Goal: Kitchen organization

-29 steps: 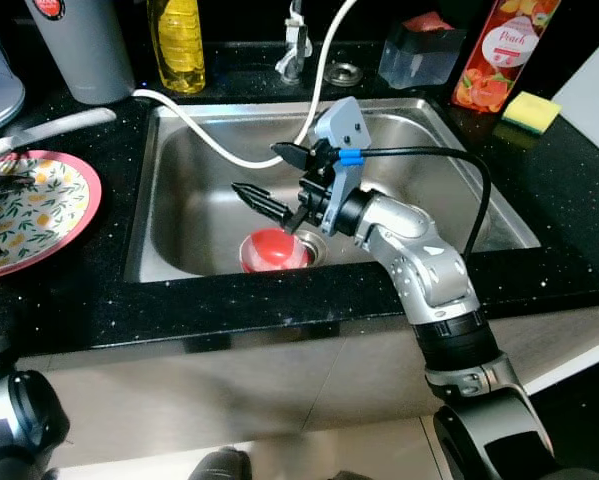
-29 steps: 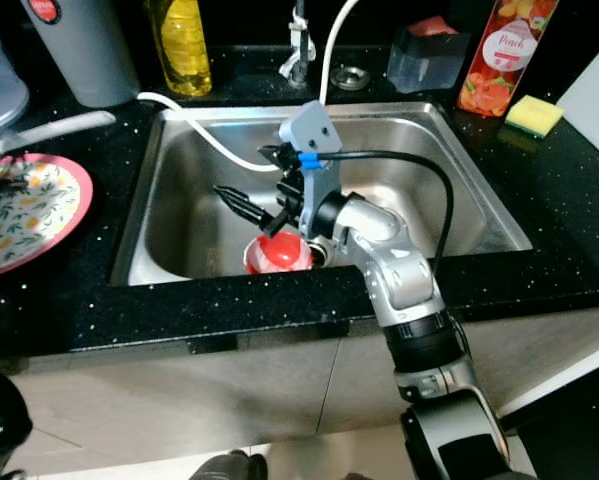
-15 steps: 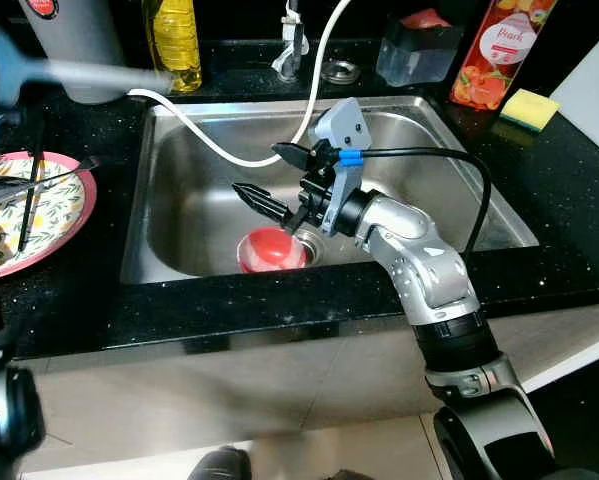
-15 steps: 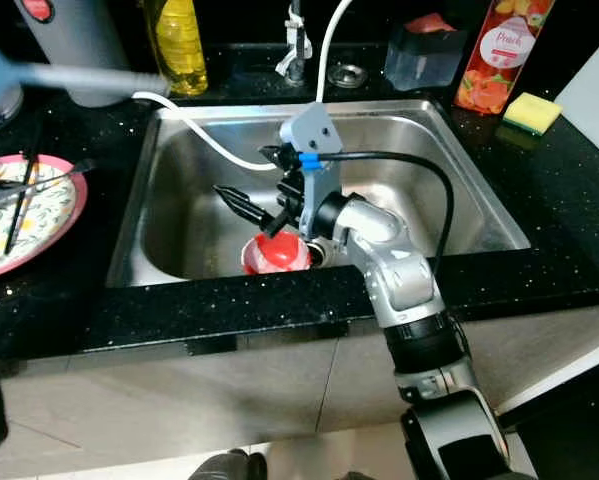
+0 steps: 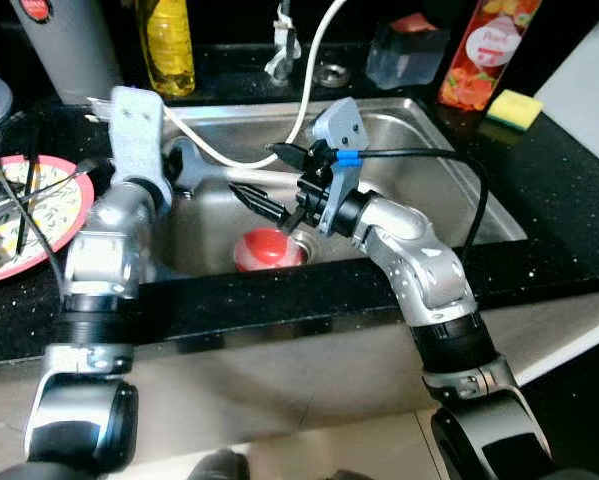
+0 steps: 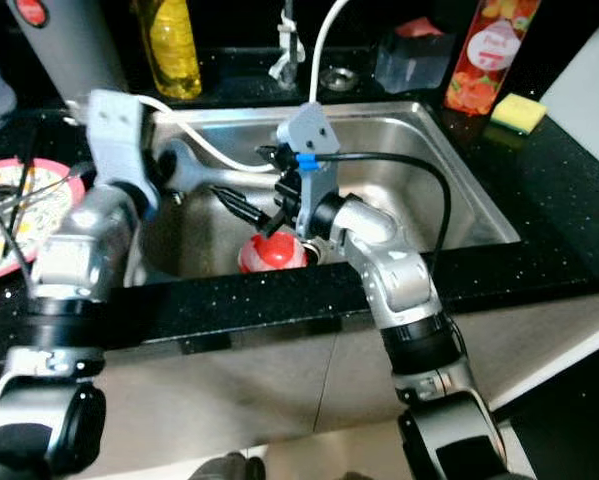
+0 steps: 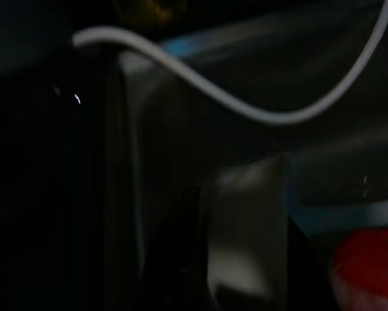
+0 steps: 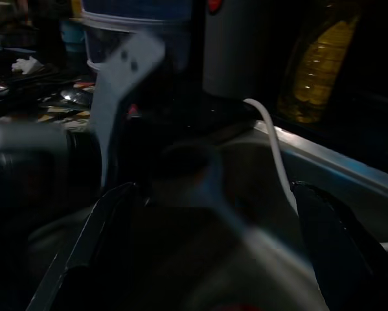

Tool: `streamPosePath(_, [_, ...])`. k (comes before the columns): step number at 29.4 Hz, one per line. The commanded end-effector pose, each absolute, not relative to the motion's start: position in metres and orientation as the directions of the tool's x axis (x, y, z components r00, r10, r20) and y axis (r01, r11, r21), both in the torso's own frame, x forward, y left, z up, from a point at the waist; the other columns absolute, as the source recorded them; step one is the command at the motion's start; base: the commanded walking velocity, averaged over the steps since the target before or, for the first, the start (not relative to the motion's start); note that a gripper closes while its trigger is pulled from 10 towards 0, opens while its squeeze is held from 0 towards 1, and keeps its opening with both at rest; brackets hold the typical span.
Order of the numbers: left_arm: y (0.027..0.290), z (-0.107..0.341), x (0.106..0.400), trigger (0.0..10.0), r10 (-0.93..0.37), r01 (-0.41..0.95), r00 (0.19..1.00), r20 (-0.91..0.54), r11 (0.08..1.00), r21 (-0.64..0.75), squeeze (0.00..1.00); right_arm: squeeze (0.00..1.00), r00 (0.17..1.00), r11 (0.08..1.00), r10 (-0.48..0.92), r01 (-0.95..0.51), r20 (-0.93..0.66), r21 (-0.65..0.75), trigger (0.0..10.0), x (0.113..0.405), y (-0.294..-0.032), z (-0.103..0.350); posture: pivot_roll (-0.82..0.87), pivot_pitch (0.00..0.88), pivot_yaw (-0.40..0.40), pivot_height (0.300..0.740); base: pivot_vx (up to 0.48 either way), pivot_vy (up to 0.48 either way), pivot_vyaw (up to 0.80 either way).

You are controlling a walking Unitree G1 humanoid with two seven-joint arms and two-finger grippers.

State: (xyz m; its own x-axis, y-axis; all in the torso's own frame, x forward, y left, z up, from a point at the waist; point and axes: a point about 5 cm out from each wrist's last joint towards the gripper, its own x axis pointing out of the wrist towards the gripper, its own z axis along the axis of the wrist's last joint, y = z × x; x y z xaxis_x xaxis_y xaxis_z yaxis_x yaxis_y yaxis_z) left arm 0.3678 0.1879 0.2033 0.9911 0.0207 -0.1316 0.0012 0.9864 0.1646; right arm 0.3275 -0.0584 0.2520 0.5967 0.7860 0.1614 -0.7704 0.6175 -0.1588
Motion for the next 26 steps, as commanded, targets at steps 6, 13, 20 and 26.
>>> streamPosePath(6, [0.181,0.202,0.366,10.0,-0.015,0.034,0.995,-0.094,0.979,0.200,1.00,0.00,0.619,0.645,0.762,-0.752,0.193,-0.136,10.0,0.328,-0.062,0.257,0.12,0.049,0.022,0.740,0.000,0.000,0.00])
streamPosePath(13, [0.159,0.230,0.349,10.0,-0.163,0.155,0.983,0.083,0.983,0.094,0.00,0.00,0.600,0.625,0.776,-0.772,0.194,-0.112,10.0,0.326,-0.054,0.254,0.14,0.059,-0.009,0.740,0.000,0.000,0.00])
streamPosePath(20, [0.151,0.222,0.336,10.0,-0.114,0.113,0.993,0.001,0.988,0.102,0.00,0.00,0.594,0.621,0.776,-0.778,0.211,-0.091,10.0,0.328,-0.044,0.259,0.15,0.061,-0.042,0.740,0.000,0.000,0.00])
streamPosePath(26, [0.161,0.242,0.337,10.0,0.086,-0.082,0.996,-0.011,0.983,0.166,0.00,0.00,0.662,0.687,0.711,-0.725,0.236,-0.037,10.0,0.336,-0.042,0.263,0.15,0.062,-0.056,0.740,0.000,0.000,0.00])
